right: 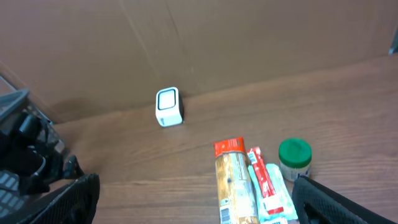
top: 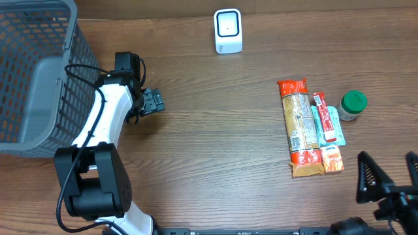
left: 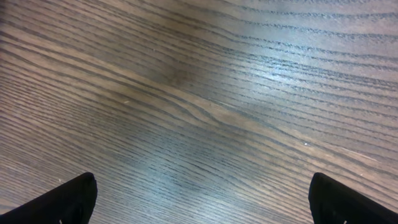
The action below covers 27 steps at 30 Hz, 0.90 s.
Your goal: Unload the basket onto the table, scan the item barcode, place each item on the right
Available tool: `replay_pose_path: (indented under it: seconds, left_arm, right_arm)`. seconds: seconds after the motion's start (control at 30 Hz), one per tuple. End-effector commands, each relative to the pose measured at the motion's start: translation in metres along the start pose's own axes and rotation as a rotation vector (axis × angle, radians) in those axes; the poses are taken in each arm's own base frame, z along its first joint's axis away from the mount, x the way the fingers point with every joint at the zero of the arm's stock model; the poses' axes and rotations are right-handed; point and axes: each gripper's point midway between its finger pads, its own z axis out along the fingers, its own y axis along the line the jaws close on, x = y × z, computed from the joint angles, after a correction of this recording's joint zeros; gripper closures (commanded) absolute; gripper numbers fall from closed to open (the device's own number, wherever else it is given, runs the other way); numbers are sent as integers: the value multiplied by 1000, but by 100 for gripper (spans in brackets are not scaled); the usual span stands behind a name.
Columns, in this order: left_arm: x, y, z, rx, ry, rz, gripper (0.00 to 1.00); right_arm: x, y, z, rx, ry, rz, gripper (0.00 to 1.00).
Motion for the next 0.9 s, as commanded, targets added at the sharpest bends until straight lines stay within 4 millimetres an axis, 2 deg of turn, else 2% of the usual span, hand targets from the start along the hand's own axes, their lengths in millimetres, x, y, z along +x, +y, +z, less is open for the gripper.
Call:
replay_pose_path:
  seconds: [0.0,0.17,0.27,0.37,0.6,0.7,0.87]
  left_arm:
    - [-1,1,-1,2,-4,-1,0]
    - [-1,1,-1,2,-4,-1,0]
    - [-1,1,-1,1,-4,0,0]
    - [-1,1,-1,2,-4,-1,0]
    - [-1,1,-1,2,-4,-1,0]
    - [-1,1,-1,2,-4,-1,0]
    - [-1,1,-1,2,-4,-1,0]
  right_arm:
    - [15,-9,3,10,-35,6,0]
    - [30,-18,14,19,-103,20,0]
    - [31,-19,20,3,-169,27,0]
    - [25,-15,25,-35,-259,30,0]
    - [-4,10,24,-170,-546,-154,0]
    - [-12,12,26,-177,-637,-176,0]
    - [-14,10,35,-183,-724,-180,0]
